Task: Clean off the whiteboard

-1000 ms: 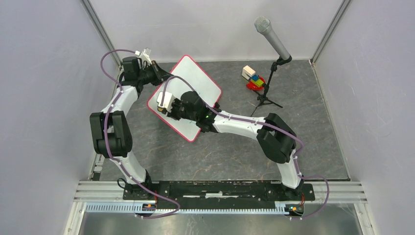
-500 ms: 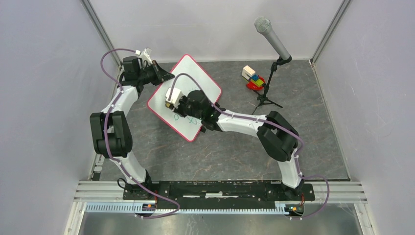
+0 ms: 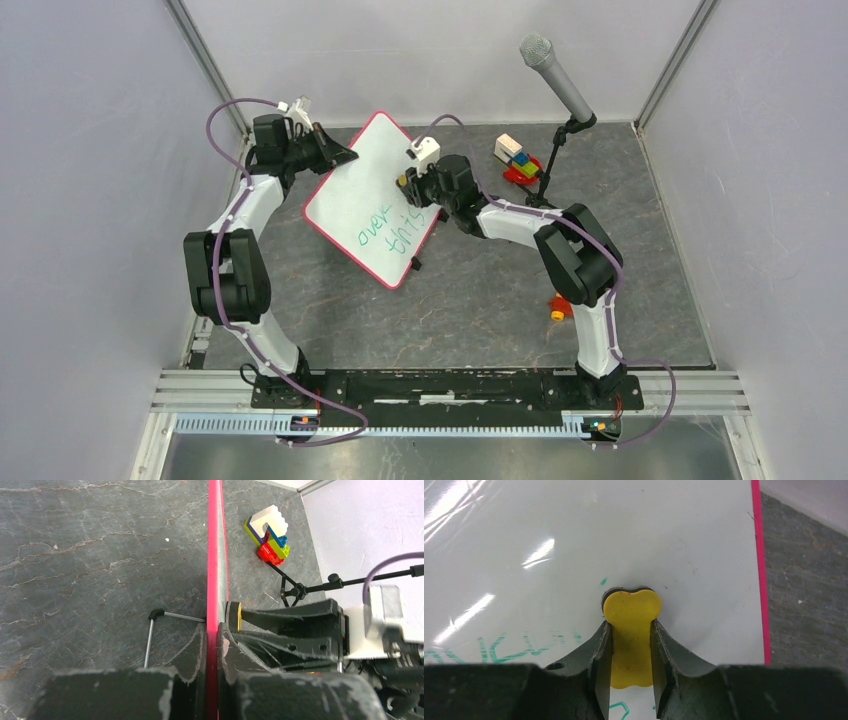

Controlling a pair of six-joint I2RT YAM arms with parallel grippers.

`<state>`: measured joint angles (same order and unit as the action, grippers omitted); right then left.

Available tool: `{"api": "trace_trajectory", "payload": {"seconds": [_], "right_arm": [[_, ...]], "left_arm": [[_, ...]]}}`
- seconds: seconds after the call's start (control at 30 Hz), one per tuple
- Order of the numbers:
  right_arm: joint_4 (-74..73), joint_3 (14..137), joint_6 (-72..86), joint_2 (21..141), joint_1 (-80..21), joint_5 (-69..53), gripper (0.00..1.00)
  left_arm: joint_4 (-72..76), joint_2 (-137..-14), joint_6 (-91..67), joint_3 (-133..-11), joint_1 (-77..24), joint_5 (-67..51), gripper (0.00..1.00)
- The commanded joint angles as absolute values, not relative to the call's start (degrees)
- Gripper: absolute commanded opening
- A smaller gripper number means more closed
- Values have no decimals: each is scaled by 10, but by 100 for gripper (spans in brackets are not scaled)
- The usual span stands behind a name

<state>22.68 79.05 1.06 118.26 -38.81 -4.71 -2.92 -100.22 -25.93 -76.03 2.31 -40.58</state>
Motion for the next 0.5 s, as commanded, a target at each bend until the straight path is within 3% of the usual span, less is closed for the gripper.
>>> {"api": "trace_trajectory", "payload": {"seconds": [0.0,0.47], "right_arm": [[197,785,94,1222,-360,-57,16],[194,839,53,1222,-435,-91,15]], "left_arm": [[-113,-1002,-238,-765,8,-391,2],[-106,-1002,-236,-755,7,-388,2]]}}
